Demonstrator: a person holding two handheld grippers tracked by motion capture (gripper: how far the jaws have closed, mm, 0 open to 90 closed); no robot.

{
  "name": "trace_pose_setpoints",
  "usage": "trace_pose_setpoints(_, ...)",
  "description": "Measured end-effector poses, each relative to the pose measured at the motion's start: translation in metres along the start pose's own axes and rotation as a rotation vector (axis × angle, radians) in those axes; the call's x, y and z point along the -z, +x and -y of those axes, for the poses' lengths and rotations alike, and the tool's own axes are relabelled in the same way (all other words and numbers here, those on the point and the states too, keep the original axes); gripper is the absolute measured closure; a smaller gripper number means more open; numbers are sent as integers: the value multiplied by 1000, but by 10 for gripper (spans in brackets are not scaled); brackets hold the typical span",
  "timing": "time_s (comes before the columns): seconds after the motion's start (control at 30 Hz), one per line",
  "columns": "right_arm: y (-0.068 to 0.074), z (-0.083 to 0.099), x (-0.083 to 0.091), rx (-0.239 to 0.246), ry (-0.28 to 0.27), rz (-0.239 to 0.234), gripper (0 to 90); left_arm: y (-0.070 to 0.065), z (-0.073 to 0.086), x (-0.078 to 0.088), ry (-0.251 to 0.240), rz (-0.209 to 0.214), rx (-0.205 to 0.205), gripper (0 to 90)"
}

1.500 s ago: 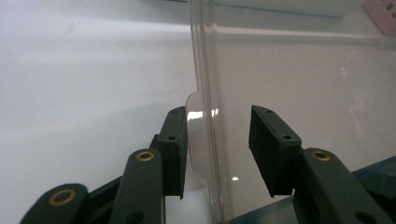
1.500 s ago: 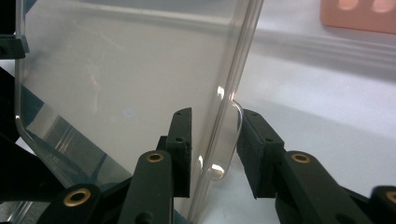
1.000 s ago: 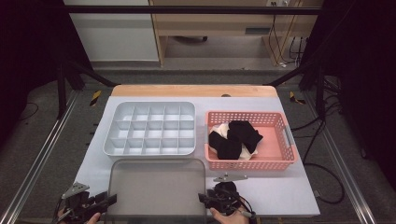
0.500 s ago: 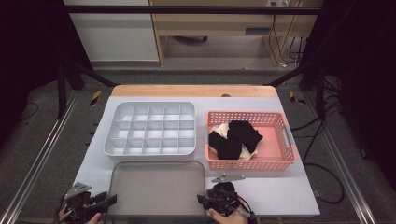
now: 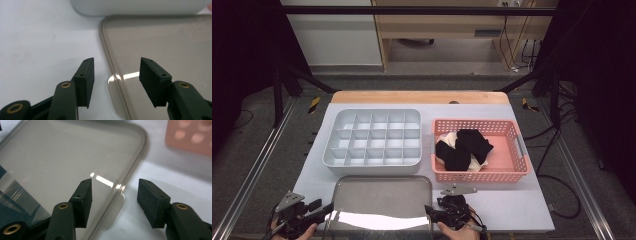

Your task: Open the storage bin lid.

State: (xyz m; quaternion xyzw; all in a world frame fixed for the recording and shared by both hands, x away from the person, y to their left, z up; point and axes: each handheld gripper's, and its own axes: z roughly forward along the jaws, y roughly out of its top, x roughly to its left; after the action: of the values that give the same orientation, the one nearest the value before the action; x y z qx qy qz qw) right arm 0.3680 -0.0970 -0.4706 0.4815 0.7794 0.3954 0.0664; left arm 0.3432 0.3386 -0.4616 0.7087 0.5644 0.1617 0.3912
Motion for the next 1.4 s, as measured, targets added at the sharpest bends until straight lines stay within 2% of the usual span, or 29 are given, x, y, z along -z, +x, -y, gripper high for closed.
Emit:
trace_pose_setpoints(0.13,-2,-6,7,33,-57,-9,420,4,-11,1,-50,9,-10,442)
trace_pose_setpoints(0.23,-4,-13,12,41,-99,-22,385,6,-22,1,-74,1,-28,437)
trace_pose_setpoints(0.43,-6,-27,22,74,-165,-54,355,1,-39,3,-113,26,-36,418)
trace_pose_setpoints(0.5,-5,-32,25,87,-188,-61,346,-4,-48,3,-127,61,-35,413)
trace_pose_setpoints(0.63,-7,-43,36,102,-237,-69,341,-10,-56,3,-143,53,-55,408)
trace_pose_setpoints(0.7,-8,-49,42,106,-261,-69,341,-17,-62,3,-170,65,-55,403)
trace_pose_setpoints(0.77,-11,-55,47,119,-279,-60,339,-23,-65,0,-176,73,-68,396)
trace_pose_setpoints(0.97,-26,-70,60,119,-319,-26,336,-36,-63,-13,-174,79,-111,394)
trace_pose_setpoints(1.2,-49,-85,66,106,-330,28,338,-33,-53,-19,-180,92,-112,407)
trace_pose_setpoints(1.4,-68,-94,66,77,-330,63,355,-31,-49,-21,-185,75,-119,421)
